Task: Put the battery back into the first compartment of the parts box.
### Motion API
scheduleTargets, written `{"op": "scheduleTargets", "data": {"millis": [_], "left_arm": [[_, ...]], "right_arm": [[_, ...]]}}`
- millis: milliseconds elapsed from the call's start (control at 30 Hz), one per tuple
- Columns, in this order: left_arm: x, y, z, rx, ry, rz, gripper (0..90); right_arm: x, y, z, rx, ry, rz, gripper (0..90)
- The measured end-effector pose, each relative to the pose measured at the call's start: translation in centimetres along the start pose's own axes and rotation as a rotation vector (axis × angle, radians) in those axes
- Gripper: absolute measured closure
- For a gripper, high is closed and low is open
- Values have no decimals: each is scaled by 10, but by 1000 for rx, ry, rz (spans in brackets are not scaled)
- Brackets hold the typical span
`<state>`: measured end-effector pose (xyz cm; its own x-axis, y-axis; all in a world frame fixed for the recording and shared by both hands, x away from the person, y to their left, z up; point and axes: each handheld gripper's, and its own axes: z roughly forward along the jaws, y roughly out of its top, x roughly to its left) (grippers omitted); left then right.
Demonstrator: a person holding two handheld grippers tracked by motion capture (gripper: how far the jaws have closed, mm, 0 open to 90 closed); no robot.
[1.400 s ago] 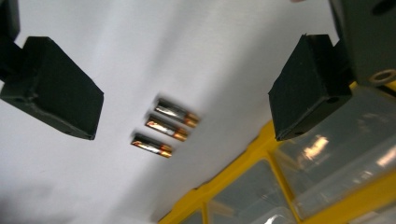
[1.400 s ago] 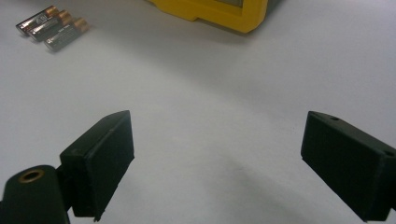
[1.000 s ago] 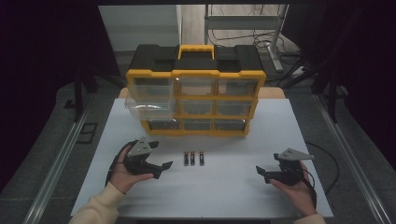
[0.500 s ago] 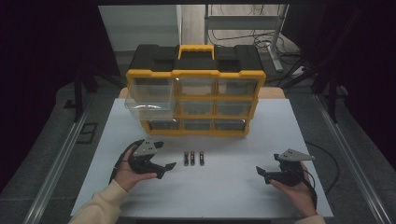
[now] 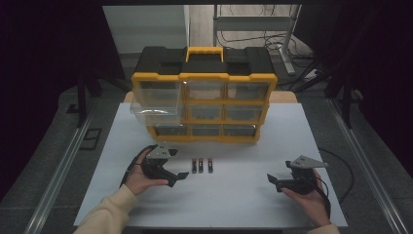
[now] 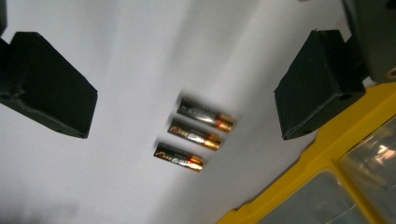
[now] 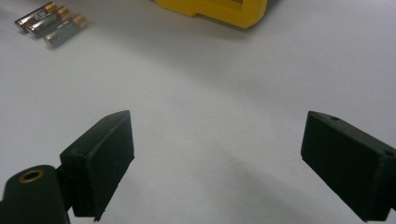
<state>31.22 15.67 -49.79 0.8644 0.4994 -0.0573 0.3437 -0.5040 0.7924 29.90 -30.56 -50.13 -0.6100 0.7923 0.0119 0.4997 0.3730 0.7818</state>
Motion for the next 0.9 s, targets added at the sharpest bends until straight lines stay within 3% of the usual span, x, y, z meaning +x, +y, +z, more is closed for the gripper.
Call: {"op": "scheduleTargets", "data": {"millis": [267, 733, 900], "left_arm": [[1, 3, 11, 38, -10, 31, 48], [9, 13, 25, 52, -59, 9, 49], [10, 17, 32, 67, -75, 28, 62]], "right_arm": [[0, 0, 0, -2, -3, -2, 99], [-2, 0, -2, -5, -4, 3, 99], [-2, 0, -2, -4, -4, 3, 99]]}}
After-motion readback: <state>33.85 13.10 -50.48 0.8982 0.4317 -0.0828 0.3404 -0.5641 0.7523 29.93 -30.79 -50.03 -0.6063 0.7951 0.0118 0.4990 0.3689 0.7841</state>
